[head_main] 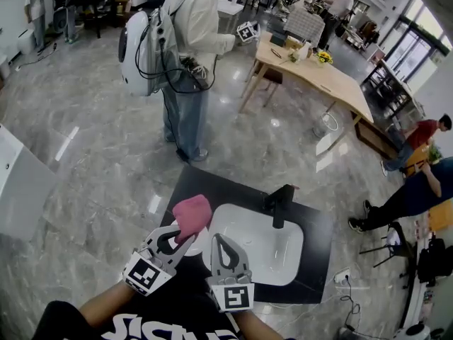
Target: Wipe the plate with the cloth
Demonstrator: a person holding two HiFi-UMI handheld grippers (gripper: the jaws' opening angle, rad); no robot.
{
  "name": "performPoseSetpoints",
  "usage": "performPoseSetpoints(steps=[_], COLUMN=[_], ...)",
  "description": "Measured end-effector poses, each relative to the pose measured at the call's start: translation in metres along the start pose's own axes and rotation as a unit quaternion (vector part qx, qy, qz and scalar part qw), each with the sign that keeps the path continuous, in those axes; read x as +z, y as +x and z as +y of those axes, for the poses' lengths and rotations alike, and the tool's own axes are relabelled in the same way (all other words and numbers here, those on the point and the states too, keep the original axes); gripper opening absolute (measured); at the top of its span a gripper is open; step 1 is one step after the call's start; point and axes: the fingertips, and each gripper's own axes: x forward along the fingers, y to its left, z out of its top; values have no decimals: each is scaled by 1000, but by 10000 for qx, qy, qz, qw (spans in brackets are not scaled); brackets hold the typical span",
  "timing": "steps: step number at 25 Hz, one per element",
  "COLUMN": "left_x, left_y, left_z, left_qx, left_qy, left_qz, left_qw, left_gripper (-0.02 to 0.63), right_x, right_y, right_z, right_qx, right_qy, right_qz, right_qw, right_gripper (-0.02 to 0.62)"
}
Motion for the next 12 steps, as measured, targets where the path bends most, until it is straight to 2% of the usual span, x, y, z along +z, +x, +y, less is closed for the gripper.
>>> performPoseSetpoints(steps=[6, 12], left_x=[7, 1], left_y=[1, -4], left_z=[-4, -6], left_qx=[55, 58], left_qy=[25, 58], left_qz=[-75, -73], left_qw=[10000, 9999], left_gripper=[52, 52], right_x=[-1, -1], right_y=[-4, -7], right_z=[-1, 9], right_qx=[-57, 83], right_qy=[128, -33], right_qz=[52, 104], right_qw=[9999, 9999], right_gripper=[20, 20])
